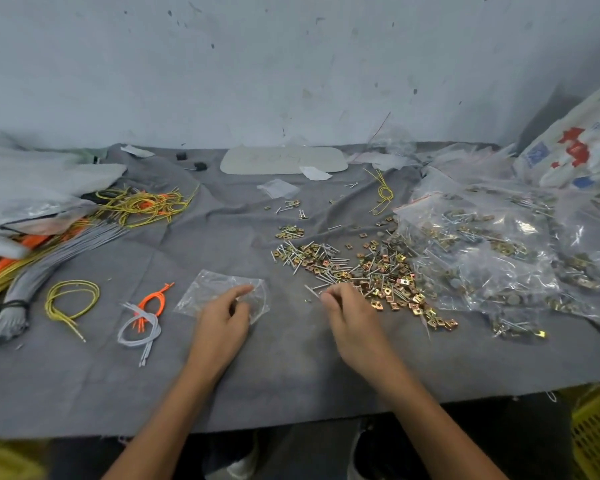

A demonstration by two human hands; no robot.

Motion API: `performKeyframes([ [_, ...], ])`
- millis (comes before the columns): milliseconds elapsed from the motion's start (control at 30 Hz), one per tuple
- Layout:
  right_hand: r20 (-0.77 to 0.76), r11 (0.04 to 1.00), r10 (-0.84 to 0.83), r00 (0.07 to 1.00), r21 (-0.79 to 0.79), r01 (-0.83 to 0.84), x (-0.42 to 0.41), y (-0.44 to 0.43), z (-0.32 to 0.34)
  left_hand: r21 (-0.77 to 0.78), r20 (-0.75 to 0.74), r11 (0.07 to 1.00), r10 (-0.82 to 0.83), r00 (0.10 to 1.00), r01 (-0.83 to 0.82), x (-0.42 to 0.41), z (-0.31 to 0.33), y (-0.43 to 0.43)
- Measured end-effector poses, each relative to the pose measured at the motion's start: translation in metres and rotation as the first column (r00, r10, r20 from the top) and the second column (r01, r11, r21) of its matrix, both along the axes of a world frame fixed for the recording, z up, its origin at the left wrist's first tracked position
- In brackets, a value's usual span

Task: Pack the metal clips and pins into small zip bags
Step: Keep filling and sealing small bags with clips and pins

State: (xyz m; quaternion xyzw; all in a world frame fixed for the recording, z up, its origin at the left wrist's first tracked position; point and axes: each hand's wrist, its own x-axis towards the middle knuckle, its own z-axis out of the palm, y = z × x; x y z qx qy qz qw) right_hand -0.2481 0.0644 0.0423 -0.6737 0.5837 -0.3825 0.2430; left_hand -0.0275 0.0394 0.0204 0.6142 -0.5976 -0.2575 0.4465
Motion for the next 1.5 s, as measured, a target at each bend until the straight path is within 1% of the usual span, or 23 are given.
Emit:
performKeyframes([
  [67,-0.004,0.999,0.04,0.999,0.013,-0.04,0.031,-0.005,0.0,0.002,0.013,1.0,0.004,1.0,-0.004,0.0,0.0,0.0],
  [133,-0.046,0.998,0.066,0.997,0.009,-0.066,0.055,-0.012,-0.001,-0.003,0.027,1.0,0.0,1.0,0.0,0.001,0.0,0.001],
  [200,-0.147,0.997,0.079,0.986,0.02,-0.076,0.071,-0.019,-0.004,-0.008,0.035,1.0,-0.003,0.999,0.003,0.001,0.001,0.002],
  [267,-0.252,0.999,0.046,0.967,0.018,-0.043,0.082,-0.026,-0.008,-0.006,0.04,1.0,-0.008,0.999,0.009,0.002,0.001,0.001],
  [367,-0.352,1.0,0.009,0.936,-0.004,-0.011,0.093,-0.034,-0.01,-0.003,0.041,1.0,-0.026,0.999,0.026,0.002,-0.001,-0.001],
  [433,-0.339,1.0,0.017,0.941,-0.014,-0.023,0.098,-0.035,-0.011,0.002,0.028,1.0,-0.028,0.999,0.028,0.003,-0.001,-0.001],
  [500,-0.257,0.998,0.028,0.966,-0.054,-0.044,0.098,-0.032,-0.014,0.004,0.012,1.0,-0.031,0.999,0.031,0.003,-0.002,-0.001],
  [567,-0.065,0.995,0.011,0.998,-0.098,-0.017,0.093,-0.027,-0.018,0.002,0.011,1.0,-0.029,1.0,0.029,0.003,-0.002,0.0],
  [633,0.134,0.994,-0.047,0.99,-0.091,0.059,0.086,-0.026,-0.02,0.0,0.006,1.0,-0.023,1.0,0.023,0.003,-0.002,0.0],
  [667,0.184,0.993,-0.073,0.98,-0.074,0.088,0.083,-0.026,-0.02,0.001,0.002,1.0,-0.021,1.0,0.021,0.004,-0.003,0.0],
  [700,0.194,0.994,-0.083,0.978,-0.057,0.096,0.082,-0.026,-0.019,0.004,-0.001,1.0,-0.018,1.0,0.018,0.004,-0.003,0.0],
  [800,0.134,0.999,-0.041,0.99,-0.02,0.044,0.085,-0.024,-0.018,0.011,0.003,1.0,-0.014,1.0,0.014,0.005,-0.004,0.001],
  [833,0.138,0.999,-0.032,0.99,-0.016,0.035,0.086,-0.023,-0.018,0.013,0.005,1.0,-0.012,1.0,0.012,0.005,-0.004,0.001],
  [900,0.162,0.999,-0.04,0.986,-0.015,0.043,0.086,-0.022,-0.018,0.014,0.001,1.0,-0.006,1.0,0.006,0.005,-0.003,0.001],
  [1067,0.11,0.998,-0.047,0.993,-0.029,0.051,0.088,-0.023,-0.018,0.016,-0.01,1.0,-0.004,1.0,0.004,0.002,-0.001,0.003],
  [1233,0.125,0.994,-0.094,0.988,-0.05,0.101,0.088,-0.024,-0.022,0.012,0.02,1.0,-0.008,1.0,0.008,0.002,0.0,0.004],
  [1300,0.083,0.996,-0.07,0.994,-0.055,0.074,0.088,-0.024,-0.024,0.014,0.018,1.0,-0.013,1.0,0.013,0.002,0.002,0.005],
  [1433,-0.095,0.999,0.03,0.995,-0.032,-0.033,0.088,-0.024,-0.024,0.032,-0.008,0.999,-0.015,1.0,0.015,0.002,0.001,0.005],
  [1500,-0.135,0.998,0.063,0.989,-0.022,-0.067,0.089,-0.024,-0.022,0.026,-0.003,1.0,-0.015,1.0,0.015,0.003,-0.001,0.004],
])
